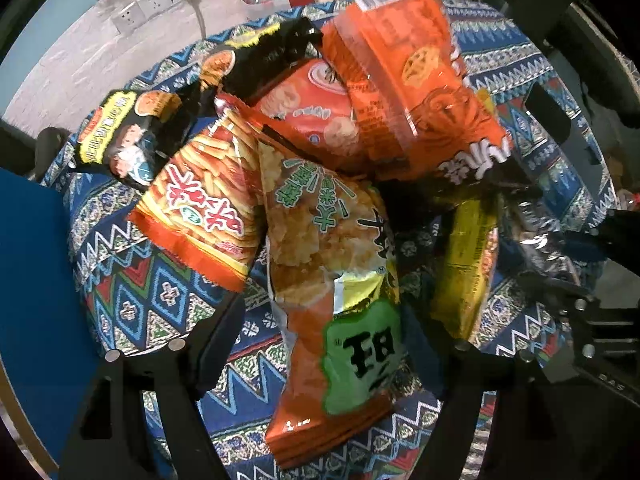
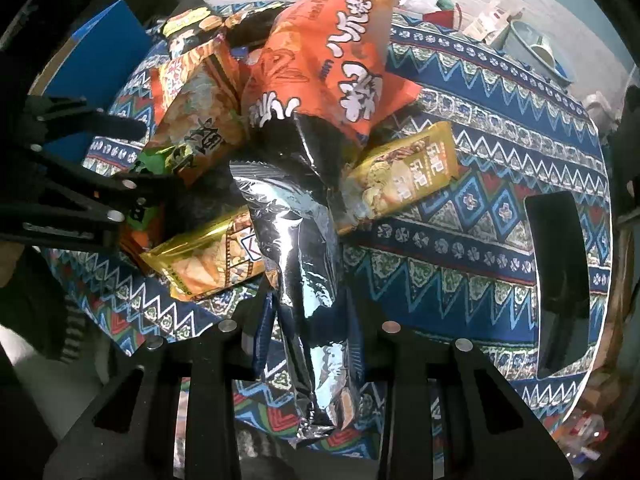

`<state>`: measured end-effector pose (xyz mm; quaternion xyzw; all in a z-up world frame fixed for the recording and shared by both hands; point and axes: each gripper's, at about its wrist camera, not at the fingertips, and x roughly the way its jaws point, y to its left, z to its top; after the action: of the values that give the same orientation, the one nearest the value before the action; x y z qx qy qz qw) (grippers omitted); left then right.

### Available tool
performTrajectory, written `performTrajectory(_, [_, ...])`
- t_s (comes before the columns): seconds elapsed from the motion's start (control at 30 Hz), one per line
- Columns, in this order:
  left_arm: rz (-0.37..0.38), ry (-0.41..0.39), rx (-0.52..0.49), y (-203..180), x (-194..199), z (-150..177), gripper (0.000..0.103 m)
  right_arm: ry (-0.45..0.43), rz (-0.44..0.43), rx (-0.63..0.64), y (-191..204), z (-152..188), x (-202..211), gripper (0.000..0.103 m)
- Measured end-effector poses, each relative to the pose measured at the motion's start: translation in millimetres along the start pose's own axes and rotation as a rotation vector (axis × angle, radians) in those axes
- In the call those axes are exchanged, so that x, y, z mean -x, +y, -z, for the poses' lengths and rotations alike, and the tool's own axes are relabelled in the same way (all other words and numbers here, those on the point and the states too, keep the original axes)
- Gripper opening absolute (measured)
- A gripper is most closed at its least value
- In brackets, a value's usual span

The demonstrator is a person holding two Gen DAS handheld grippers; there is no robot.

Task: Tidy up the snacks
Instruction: 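Grasp the green-labelled cracker bag with the left tool while the right tool grasps the silver foil bag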

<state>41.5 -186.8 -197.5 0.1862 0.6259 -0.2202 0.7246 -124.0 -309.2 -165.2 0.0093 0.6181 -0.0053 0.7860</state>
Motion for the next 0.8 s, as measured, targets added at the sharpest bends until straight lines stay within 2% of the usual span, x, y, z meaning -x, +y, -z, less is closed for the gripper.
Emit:
performTrajectory(0.2, [-0.020,0.015,-0.013,-10.4,-16.4,-3.4,0.076,-0.019,-0.016,-0.018,-6.6,-3.7,8.7,0.031])
performTrajectory(0.23, [-0.027,0.017,-0.025,-12.4,-17.9,-2.9,0.069,-0.020,-0.016,-0.020,-7.0,-4.2,9.7,0.031])
performTrajectory(0.27, [-0.028,0.021,-0.037,-14.6,-19.3,-1.7,0.058,-0.021,-0.016,-0.021,-8.3,-5.7,11.4,0.031])
performTrajectory(0.33, [-0.053,0.017,-0.058,-18.4,-20.9,0.5,0.054,-0.025,-0.013,-0.023,-7.1,-8.5,12.4,0.031])
performTrajectory(0.4, [-0.074,0.001,-0.074,-21.9,-21.1,3.2,0.042,-0.030,-0.012,-0.025,-4.7,-12.9,12.5,0.030])
performTrajectory(0.47, [-0.089,-0.003,-0.086,-23.5,-20.8,5.8,0.035,-0.034,-0.014,-0.023,-0.5,-16.2,13.2,0.030])
performTrajectory(0.8, [-0.090,-0.059,-0.081,-17.4,5.3,22.8,0.032,-0.058,-0.021,-0.002,21.4,-28.8,20.5,0.030])
